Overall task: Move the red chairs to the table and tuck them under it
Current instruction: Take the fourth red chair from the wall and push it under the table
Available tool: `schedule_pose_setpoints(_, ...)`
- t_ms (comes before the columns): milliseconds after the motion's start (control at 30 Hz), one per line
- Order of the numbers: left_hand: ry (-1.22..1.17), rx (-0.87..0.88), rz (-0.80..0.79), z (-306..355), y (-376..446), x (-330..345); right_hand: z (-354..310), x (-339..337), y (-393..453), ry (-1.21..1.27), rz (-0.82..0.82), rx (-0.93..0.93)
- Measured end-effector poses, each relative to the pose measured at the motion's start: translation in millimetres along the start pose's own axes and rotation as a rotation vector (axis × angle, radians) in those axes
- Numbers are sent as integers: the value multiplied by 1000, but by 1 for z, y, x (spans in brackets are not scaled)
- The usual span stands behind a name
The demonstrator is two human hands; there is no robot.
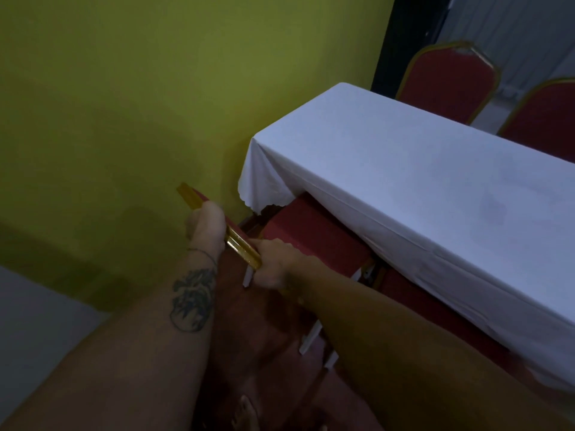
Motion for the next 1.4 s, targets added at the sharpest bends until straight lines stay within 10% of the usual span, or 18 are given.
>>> schedule_pose_setpoints(1000, 42, 10, 106, -13, -49, 38, 54, -26, -29, 67, 116, 86)
schedule_pose_setpoints(1400, 87, -8, -98, -56, -119, 39, 117, -38, -145, -522, -60, 247)
Point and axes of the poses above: each hand's wrist, its own y-axis towards the middle knuckle, its own x-axis out of the palm, z = x × y, the point moved 1 cm from there along y, towards the middle knuckle, and after that the axes turned 11 degrees about z, right-handed, at the moved point
